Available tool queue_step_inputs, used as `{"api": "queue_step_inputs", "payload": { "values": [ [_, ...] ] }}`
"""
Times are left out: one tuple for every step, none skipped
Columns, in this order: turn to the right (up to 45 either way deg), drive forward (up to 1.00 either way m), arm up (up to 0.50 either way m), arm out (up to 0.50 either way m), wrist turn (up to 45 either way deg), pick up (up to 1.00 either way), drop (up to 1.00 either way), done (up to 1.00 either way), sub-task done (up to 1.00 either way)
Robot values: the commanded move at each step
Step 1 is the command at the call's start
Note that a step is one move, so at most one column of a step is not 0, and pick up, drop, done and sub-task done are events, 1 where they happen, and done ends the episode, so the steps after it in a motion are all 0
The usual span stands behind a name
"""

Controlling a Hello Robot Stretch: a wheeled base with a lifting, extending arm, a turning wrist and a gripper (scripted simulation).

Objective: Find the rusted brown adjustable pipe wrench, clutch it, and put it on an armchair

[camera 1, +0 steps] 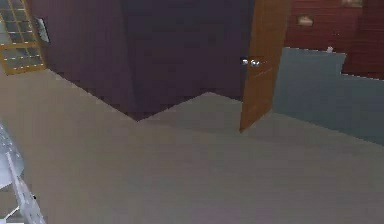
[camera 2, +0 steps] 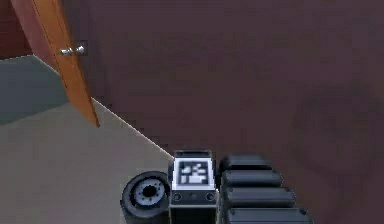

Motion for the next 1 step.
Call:
{"api": "queue_step_inputs", "payload": {
  "values": [
    [0.0,0.65,0.00,0.00,0.0,0.00,0.00,0.00,0.00]
  ]
}}
